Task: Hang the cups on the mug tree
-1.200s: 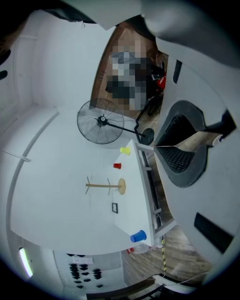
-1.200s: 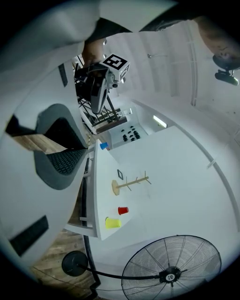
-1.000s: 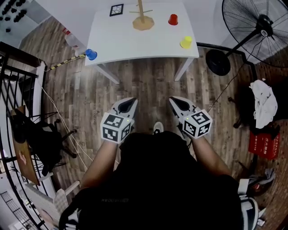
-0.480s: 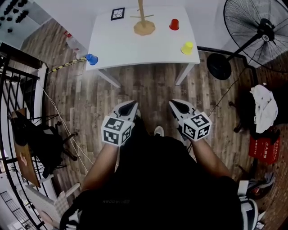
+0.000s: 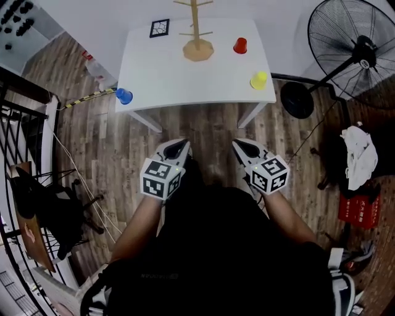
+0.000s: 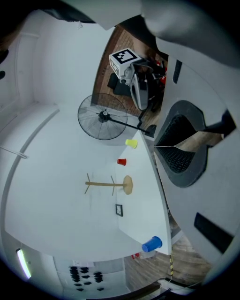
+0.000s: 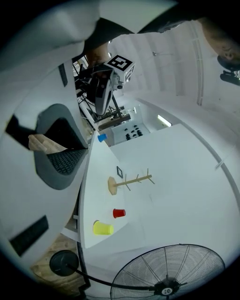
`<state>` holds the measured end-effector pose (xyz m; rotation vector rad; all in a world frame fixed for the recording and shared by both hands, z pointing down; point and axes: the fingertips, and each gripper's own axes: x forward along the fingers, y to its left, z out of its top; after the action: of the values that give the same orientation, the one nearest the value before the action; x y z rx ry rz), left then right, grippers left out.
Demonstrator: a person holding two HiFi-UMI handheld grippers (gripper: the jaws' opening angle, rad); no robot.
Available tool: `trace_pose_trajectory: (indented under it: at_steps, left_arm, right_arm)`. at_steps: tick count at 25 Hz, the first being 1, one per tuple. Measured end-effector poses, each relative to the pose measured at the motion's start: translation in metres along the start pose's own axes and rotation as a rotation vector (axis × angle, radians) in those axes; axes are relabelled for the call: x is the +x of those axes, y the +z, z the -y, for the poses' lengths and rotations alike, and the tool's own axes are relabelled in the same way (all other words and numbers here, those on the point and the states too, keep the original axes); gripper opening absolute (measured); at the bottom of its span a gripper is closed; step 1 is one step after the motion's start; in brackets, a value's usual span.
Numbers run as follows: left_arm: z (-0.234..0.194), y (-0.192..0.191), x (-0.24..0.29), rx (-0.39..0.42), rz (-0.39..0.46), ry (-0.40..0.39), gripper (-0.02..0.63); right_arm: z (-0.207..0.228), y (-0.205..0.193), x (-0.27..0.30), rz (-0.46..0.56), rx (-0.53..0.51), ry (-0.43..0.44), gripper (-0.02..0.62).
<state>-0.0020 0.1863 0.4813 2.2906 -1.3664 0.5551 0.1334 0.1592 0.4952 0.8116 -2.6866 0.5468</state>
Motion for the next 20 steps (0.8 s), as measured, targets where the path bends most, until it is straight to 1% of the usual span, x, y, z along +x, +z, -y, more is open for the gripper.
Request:
trace_pose_trajectory:
  at_steps: [4, 8, 13, 20]
  left_arm:
    - [-0.037, 0.029, 0.025, 0.027, 0.014, -0.021, 0.018]
    - [-0.078, 0.061, 0.049, 0.044, 0.018, -0.05, 0.018]
    - [-0.132, 0.099, 0.07, 0.061, 0.023, -0.088, 0.018]
    - [-0.197, 0.128, 0.106, 0.102, 0.004, -0.156, 0.018]
  right_arm:
    - [0.02, 0.025, 0.035, -0.002, -0.012, -0.023, 0.007]
    - [0.041, 0.052, 0.072, -0.013, -0.003, -0.055, 0.008]
    - [0.063, 0.091, 0.118, 0.006, 0.009, -0.107, 0.008]
    - [0.087, 0.125, 0.183, 0.015, 0.029, -0.17, 0.008]
